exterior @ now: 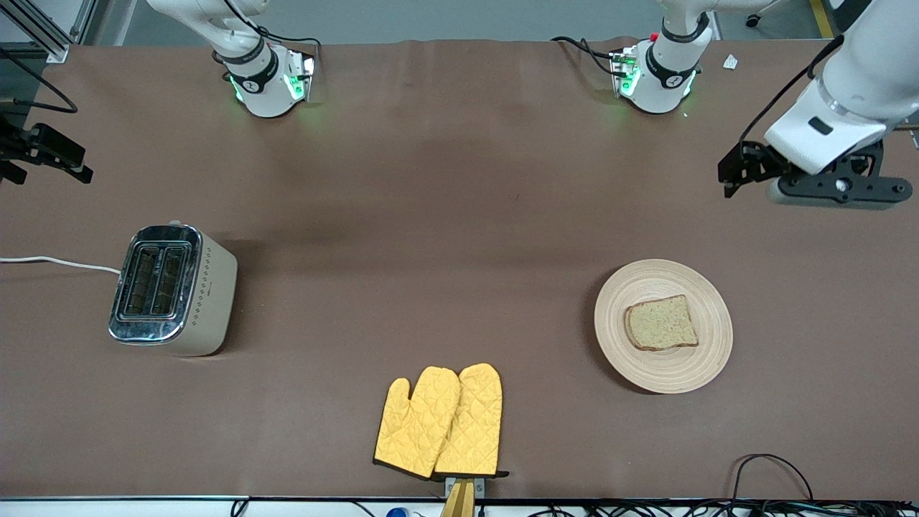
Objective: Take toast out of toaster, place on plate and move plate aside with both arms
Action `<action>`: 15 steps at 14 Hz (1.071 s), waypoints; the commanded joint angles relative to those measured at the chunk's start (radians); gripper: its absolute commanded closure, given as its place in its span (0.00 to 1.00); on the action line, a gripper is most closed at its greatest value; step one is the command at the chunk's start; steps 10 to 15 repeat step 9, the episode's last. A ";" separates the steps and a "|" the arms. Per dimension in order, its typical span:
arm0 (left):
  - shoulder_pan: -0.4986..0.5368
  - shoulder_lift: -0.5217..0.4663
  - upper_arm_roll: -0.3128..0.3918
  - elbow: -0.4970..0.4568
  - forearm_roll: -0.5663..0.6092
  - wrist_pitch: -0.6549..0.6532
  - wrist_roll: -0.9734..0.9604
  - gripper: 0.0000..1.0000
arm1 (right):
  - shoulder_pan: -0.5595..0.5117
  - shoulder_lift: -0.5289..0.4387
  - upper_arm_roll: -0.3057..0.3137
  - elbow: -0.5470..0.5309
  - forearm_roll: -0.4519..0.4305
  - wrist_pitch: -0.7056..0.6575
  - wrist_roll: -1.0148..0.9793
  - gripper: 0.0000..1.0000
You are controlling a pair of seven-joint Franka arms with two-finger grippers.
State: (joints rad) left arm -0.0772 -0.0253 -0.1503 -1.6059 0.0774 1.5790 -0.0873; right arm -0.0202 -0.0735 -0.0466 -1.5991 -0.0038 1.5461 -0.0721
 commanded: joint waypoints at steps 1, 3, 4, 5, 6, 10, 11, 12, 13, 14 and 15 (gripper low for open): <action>0.008 -0.084 0.041 -0.108 -0.054 0.016 -0.006 0.00 | -0.014 -0.002 0.013 0.005 0.005 -0.008 0.011 0.00; 0.014 -0.071 0.040 -0.073 -0.051 -0.014 -0.006 0.00 | -0.012 -0.003 0.013 0.005 0.007 -0.008 0.011 0.00; 0.014 -0.050 0.041 -0.043 -0.050 -0.025 0.004 0.00 | -0.012 -0.003 0.013 0.005 0.005 -0.006 0.011 0.00; 0.014 -0.032 0.041 -0.014 -0.047 -0.034 0.004 0.00 | -0.012 -0.003 0.013 0.005 0.005 -0.004 0.011 0.00; 0.016 -0.024 0.041 0.007 -0.045 -0.056 0.004 0.00 | -0.012 -0.002 0.013 0.005 0.005 -0.003 0.011 0.00; 0.014 -0.005 0.043 0.030 -0.041 -0.063 0.003 0.00 | -0.011 -0.002 0.013 0.005 0.005 0.000 0.011 0.00; 0.014 -0.005 0.043 0.030 -0.041 -0.063 0.003 0.00 | -0.011 -0.002 0.013 0.005 0.005 0.000 0.011 0.00; 0.014 -0.005 0.043 0.030 -0.041 -0.063 0.003 0.00 | -0.011 -0.002 0.013 0.005 0.005 0.000 0.011 0.00; 0.014 -0.005 0.043 0.030 -0.041 -0.063 0.003 0.00 | -0.011 -0.002 0.013 0.005 0.005 0.000 0.011 0.00; 0.014 -0.005 0.043 0.030 -0.041 -0.063 0.003 0.00 | -0.011 -0.002 0.013 0.005 0.005 0.000 0.011 0.00; 0.014 -0.005 0.043 0.030 -0.041 -0.063 0.003 0.00 | -0.011 -0.002 0.013 0.005 0.005 0.000 0.011 0.00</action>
